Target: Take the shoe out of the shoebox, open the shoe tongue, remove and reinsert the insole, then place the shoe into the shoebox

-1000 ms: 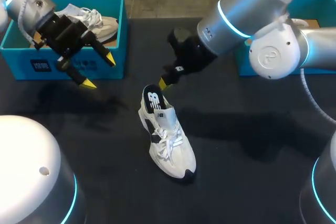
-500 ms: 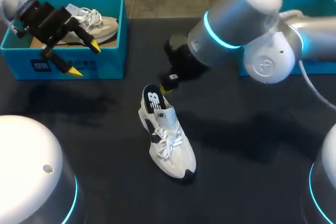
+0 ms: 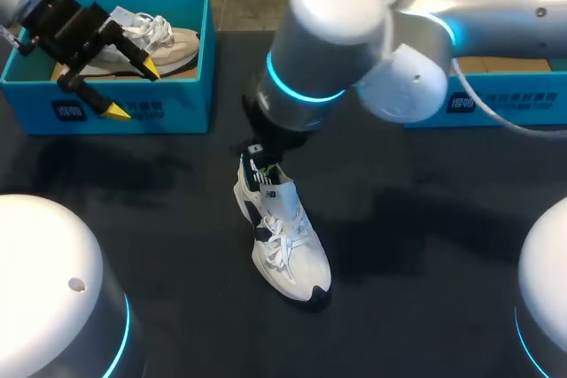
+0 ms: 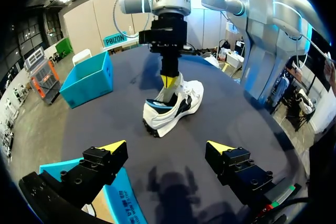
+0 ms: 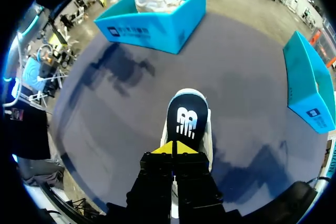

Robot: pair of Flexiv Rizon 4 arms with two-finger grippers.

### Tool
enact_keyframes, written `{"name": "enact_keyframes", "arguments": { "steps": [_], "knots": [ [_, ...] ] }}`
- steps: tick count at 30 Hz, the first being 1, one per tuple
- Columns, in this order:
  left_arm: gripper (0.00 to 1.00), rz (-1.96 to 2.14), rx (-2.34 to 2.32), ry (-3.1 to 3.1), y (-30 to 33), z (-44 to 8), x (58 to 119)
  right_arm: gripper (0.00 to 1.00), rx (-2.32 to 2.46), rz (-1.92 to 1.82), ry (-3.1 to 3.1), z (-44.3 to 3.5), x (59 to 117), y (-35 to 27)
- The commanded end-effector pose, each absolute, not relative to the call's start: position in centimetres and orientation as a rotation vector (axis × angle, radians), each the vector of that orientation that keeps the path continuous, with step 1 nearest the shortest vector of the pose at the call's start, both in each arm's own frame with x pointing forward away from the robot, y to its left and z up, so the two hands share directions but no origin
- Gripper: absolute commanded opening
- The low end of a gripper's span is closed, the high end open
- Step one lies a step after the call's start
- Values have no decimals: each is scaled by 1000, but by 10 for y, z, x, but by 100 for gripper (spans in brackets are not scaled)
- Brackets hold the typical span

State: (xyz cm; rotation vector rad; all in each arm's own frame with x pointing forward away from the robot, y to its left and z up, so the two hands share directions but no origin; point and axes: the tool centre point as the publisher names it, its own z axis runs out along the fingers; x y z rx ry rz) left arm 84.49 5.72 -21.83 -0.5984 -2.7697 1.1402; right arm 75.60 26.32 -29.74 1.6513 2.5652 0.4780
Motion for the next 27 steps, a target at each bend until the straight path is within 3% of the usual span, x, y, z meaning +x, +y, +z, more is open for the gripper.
{"name": "enact_keyframes", "arguments": {
  "steps": [1, 27],
  "knots": [
    [100, 1136, -601, -2768, 58, -218, 846, 0, 1655, 437, 2574, -313, 762, 274],
    [100, 1136, -601, -2768, 58, -218, 846, 0, 1655, 264, 2693, -351, 762, 253]
  ]
}}
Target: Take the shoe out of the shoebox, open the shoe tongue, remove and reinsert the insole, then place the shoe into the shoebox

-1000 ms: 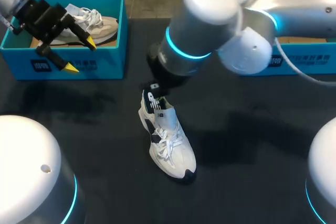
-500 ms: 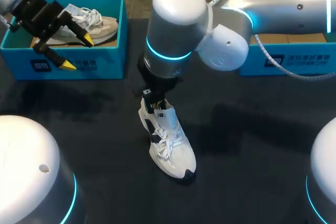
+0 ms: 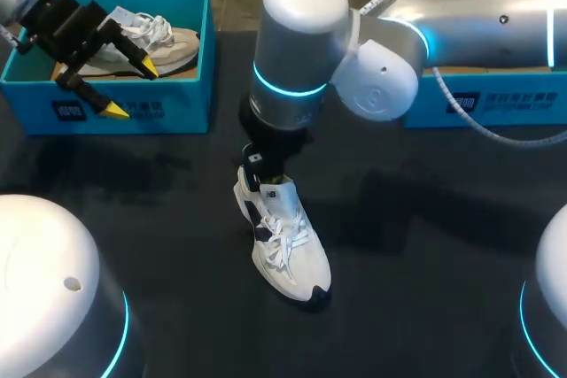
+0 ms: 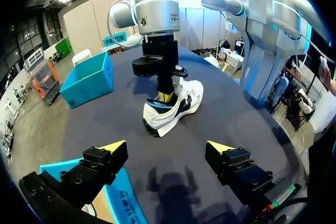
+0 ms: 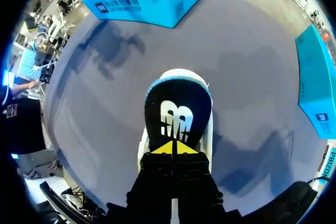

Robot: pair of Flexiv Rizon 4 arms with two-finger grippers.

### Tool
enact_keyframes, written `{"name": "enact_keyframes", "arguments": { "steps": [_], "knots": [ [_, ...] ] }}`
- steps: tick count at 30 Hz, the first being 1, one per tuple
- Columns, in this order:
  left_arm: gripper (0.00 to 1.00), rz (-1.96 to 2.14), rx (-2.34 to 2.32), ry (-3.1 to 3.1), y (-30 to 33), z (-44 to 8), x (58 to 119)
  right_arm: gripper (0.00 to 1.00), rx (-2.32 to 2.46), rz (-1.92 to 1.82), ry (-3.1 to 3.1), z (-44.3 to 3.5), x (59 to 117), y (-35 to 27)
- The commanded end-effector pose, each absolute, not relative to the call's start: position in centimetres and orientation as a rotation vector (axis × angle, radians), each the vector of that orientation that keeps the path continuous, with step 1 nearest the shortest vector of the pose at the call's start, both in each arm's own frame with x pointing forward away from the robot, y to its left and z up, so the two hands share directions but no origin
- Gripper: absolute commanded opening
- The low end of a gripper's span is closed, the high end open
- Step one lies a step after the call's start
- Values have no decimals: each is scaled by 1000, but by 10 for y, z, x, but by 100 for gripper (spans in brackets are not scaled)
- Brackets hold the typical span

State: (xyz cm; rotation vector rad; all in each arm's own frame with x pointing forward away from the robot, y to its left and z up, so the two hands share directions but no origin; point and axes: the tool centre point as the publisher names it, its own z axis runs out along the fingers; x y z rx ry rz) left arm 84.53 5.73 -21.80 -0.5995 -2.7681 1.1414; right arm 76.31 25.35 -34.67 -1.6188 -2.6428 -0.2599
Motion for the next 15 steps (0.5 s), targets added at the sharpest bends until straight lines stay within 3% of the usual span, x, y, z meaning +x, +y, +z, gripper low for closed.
{"name": "enact_keyframes", "arguments": {
  "steps": [1, 15],
  "knots": [
    [100, 1136, -601, -2768, 58, -218, 846, 0, -1629, -252, -2638, -353, 762, 254],
    [100, 1136, -601, -2768, 58, -218, 846, 0, -1695, -211, -2601, -380, 763, 263]
  ]
}}
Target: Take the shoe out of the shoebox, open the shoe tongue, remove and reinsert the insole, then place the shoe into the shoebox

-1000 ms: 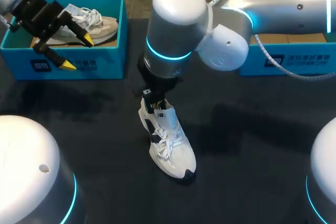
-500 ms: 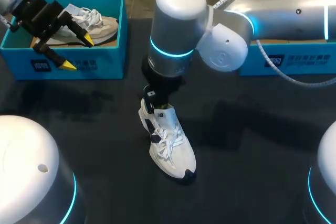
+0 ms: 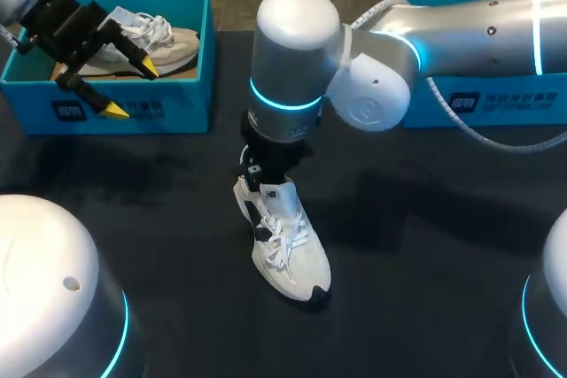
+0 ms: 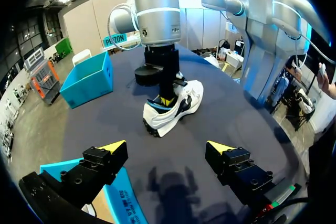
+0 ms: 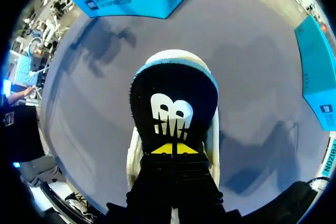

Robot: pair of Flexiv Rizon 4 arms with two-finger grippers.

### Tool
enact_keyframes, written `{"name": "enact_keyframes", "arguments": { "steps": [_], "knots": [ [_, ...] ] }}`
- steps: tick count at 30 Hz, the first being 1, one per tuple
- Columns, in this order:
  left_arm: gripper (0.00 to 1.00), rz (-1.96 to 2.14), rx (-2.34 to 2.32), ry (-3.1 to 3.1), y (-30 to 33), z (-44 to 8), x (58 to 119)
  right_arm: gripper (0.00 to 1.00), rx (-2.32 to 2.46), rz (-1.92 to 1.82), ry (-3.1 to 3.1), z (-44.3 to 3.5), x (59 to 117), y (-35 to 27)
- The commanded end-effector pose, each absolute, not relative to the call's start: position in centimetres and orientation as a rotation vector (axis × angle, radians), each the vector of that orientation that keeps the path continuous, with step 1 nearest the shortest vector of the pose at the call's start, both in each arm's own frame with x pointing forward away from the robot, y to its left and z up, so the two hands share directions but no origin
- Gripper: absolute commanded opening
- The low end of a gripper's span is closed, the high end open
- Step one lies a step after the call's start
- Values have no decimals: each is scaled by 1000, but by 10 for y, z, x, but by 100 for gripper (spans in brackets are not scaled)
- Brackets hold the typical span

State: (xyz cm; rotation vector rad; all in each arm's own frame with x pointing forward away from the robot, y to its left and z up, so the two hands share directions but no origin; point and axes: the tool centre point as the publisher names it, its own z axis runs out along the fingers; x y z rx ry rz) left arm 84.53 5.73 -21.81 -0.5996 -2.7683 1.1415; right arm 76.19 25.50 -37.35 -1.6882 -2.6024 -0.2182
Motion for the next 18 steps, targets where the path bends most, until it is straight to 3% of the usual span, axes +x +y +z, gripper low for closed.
{"name": "enact_keyframes", "arguments": {
  "steps": [1, 18],
  "knots": [
    [100, 1136, -601, -2768, 58, -218, 846, 0, -1697, -213, -2600, -381, 763, 263],
    [100, 1136, -601, -2768, 58, -218, 846, 0, -1691, -244, -2699, -349, 778, 280]
  ]
}}
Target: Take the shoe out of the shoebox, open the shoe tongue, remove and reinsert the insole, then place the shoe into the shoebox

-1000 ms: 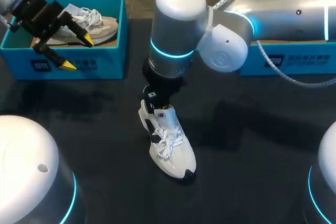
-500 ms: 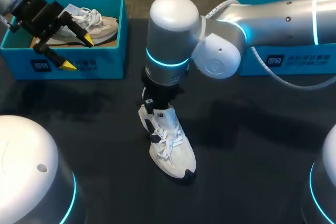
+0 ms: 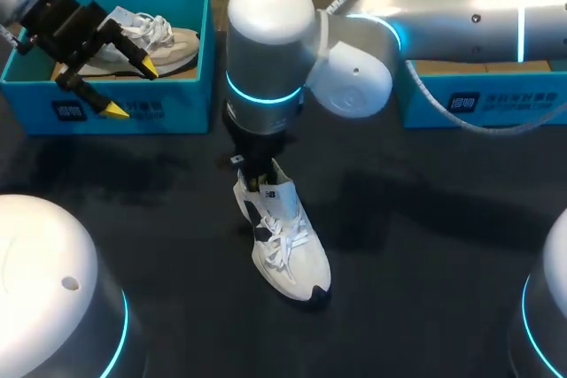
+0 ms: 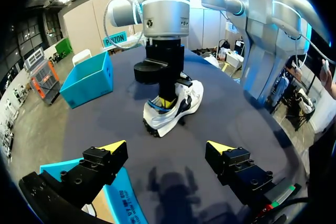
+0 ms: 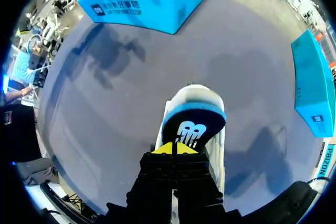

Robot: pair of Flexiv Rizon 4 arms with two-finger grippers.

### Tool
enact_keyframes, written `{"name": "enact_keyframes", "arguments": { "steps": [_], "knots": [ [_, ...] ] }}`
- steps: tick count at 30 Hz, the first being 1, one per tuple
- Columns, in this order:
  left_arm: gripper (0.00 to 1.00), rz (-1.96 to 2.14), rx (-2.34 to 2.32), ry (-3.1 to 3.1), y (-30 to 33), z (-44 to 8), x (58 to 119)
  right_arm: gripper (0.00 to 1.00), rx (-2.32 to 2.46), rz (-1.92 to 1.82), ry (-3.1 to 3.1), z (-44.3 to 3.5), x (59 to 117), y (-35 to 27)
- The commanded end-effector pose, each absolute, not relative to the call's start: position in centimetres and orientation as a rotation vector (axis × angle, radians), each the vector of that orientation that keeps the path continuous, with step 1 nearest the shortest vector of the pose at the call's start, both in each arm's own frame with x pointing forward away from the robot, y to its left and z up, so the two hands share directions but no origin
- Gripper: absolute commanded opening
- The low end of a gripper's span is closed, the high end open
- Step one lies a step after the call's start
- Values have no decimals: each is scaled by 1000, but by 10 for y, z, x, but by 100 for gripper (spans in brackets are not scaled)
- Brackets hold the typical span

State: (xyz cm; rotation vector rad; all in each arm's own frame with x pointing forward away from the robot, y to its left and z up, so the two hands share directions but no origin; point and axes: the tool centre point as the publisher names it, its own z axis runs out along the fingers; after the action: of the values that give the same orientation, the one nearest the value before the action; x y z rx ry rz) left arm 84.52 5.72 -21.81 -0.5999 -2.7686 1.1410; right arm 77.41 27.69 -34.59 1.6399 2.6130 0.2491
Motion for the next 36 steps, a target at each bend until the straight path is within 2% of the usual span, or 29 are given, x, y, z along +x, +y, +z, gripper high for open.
{"name": "enact_keyframes", "arguments": {
  "steps": [1, 23, 36],
  "knots": [
    [100, 1136, -601, -2768, 58, -218, 846, 0, 1633, 235, 2610, -351, 780, 279],
    [100, 1136, -601, -2768, 58, -218, 846, 0, 1753, 231, 2473, -391, 784, 273],
    [100, 1136, -601, -2768, 58, -218, 846, 0, 1690, 268, 2387, -349, 785, 272]
  ]
}}
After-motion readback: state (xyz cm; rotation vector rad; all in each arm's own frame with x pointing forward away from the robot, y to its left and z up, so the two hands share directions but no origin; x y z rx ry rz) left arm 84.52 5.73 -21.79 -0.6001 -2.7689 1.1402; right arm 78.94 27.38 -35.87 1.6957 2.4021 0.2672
